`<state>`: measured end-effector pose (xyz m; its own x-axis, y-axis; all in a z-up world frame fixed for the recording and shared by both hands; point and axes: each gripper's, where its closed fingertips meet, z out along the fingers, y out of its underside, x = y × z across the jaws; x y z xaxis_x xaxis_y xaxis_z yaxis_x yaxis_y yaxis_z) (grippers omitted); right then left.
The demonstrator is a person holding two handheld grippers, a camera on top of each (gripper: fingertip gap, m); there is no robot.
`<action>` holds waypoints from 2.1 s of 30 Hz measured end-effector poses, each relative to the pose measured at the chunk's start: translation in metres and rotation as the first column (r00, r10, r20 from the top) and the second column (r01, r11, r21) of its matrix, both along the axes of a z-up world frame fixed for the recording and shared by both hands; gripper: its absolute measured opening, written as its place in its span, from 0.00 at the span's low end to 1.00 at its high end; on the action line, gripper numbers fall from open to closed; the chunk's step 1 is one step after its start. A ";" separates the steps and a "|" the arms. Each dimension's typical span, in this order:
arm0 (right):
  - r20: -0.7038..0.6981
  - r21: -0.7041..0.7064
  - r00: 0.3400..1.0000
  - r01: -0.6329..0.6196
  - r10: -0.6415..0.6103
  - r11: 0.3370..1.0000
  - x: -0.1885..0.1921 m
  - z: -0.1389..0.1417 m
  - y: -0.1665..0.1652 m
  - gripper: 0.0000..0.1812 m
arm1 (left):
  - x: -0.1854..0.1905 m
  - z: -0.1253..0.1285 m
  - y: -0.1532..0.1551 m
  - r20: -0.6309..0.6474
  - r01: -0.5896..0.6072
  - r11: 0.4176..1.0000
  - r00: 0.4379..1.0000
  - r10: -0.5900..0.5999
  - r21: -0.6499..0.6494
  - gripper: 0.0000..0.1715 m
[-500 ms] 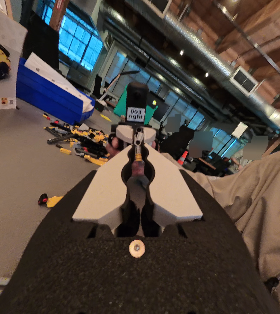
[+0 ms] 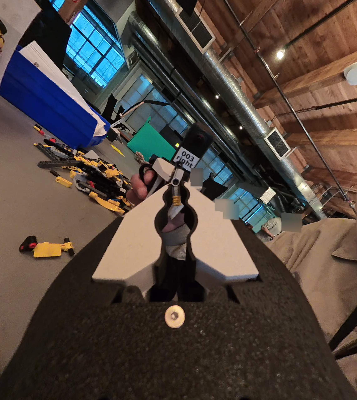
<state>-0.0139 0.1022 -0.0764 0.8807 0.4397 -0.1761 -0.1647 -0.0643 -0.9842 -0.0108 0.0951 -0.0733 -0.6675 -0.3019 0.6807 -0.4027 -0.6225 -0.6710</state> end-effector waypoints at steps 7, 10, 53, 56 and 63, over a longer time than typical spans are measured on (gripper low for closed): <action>0.020 0.011 0.999 -0.032 0.032 0.999 -0.004 0.002 -0.004 0.04 | -0.005 0.002 -0.004 -0.036 0.096 0.990 0.994 -0.101 -0.104 0.04; -0.035 -0.009 0.997 -0.074 0.074 0.997 -0.003 0.002 -0.007 0.03 | -0.008 0.002 -0.007 -0.024 0.111 0.991 0.993 -0.113 -0.069 0.05; -0.306 -0.076 0.942 -0.167 0.137 0.983 0.011 -0.003 -0.018 0.04 | -0.001 -0.143 -0.012 0.039 -0.049 0.128 0.996 0.079 0.991 0.04; -0.291 -0.151 0.952 -0.146 0.098 0.978 0.012 -0.017 -0.011 0.04 | 0.002 -0.135 -0.013 0.074 -0.088 0.155 0.993 0.091 0.984 0.14; -0.331 -0.174 0.939 -0.154 0.090 0.973 0.011 -0.023 -0.006 0.04 | 0.019 -0.050 0.011 0.514 -0.543 0.082 0.826 0.233 0.836 0.17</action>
